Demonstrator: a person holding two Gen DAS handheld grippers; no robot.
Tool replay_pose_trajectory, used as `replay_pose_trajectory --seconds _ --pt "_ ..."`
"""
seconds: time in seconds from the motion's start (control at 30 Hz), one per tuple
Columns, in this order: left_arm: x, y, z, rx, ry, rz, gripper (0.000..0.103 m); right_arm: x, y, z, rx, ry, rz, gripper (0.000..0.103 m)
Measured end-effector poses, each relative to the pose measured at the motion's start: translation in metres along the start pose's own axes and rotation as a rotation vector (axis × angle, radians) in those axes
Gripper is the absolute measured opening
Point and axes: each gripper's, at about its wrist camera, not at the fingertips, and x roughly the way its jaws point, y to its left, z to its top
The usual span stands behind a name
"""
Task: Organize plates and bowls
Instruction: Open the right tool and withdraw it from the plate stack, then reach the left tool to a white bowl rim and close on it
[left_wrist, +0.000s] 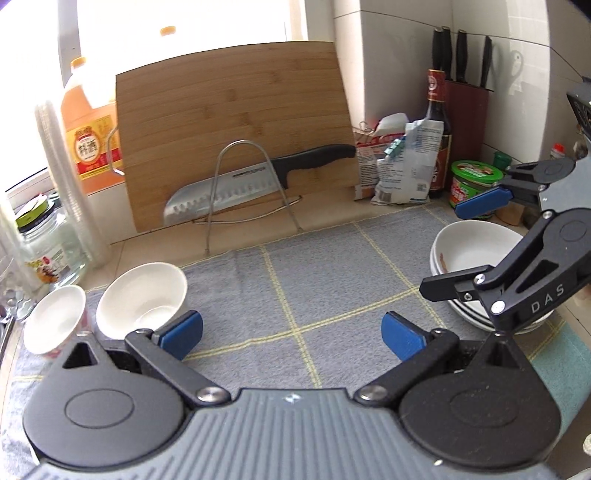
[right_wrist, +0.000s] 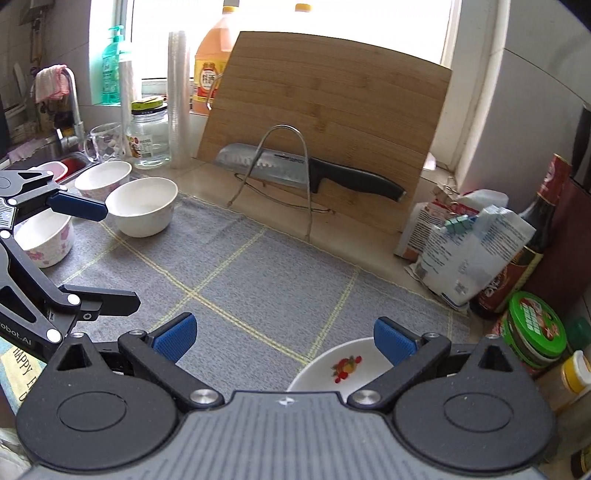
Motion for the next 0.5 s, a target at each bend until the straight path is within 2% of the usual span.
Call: replay_pose_trajectory --seconds 0.13,0.3,0.5 --pt "-0.018 0.021 -0.015 -0.079 0.025 0.112 0.102 0.022 0.022 0.012 -0.055 -0.022 0.113 0.103" --pt "-0.040 0.045 -0.030 -0.143 0.041 0.217 0.102 0.038 0.048 0.028 -0.102 -0.048 0.194 0.103" --pt "-0.050 0.075 -0.038 -0.168 0.042 0.250 0.102 0.046 0.068 0.040 -0.126 -0.053 0.239 0.103"
